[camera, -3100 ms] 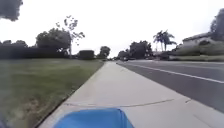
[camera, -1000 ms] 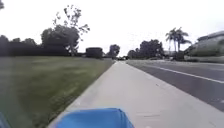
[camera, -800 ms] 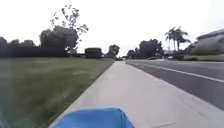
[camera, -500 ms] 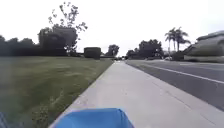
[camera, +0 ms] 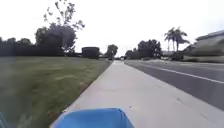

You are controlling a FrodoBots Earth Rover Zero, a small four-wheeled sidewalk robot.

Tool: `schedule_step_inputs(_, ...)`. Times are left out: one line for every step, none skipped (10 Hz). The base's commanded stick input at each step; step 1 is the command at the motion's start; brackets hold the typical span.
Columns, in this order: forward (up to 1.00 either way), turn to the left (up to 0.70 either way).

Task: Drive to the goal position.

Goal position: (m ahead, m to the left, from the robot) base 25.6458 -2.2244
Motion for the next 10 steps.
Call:
schedule_step_inputs(1.0,0.0)
schedule_step_inputs(1.0,0.0)
schedule_step_inputs(1.0,0.0)
schedule_step_inputs(1.0,0.0)
schedule_step_inputs(1.0,0.0)
schedule_step_inputs(1.0,0.0)
schedule_step_inputs(1.0,0.0)
schedule_step_inputs(1.0,0.0)
schedule_step_inputs(1.0,0.0)
schedule_step_inputs(1.0,0.0)
